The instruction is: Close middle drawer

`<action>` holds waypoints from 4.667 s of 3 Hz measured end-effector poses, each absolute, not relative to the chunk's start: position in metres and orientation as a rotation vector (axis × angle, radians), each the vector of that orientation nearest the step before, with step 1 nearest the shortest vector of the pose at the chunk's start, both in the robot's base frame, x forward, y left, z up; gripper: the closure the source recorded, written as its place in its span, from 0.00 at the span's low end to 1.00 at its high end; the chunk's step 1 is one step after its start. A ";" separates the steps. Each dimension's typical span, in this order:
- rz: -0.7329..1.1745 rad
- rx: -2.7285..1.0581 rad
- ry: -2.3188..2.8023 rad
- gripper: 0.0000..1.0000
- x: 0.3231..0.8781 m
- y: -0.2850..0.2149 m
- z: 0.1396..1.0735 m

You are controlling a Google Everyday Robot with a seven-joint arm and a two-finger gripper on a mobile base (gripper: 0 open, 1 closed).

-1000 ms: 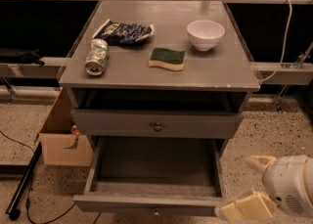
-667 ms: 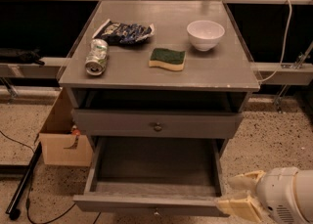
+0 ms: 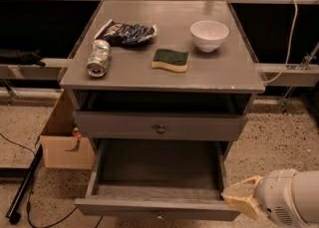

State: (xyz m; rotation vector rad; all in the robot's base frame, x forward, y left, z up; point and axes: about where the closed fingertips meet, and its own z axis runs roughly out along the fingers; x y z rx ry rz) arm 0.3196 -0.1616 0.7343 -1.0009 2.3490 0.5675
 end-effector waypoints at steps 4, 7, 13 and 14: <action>0.621 -1.001 2.541 1.00 0.308 -0.128 0.622; 0.720 -0.855 2.574 1.00 0.301 -0.115 0.589; 0.729 -0.749 2.658 1.00 0.332 -0.094 0.495; 0.688 -0.725 2.673 1.00 0.336 -0.111 0.480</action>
Offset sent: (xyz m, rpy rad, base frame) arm -0.0084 0.0365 -0.0853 -0.0372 0.1485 -0.0021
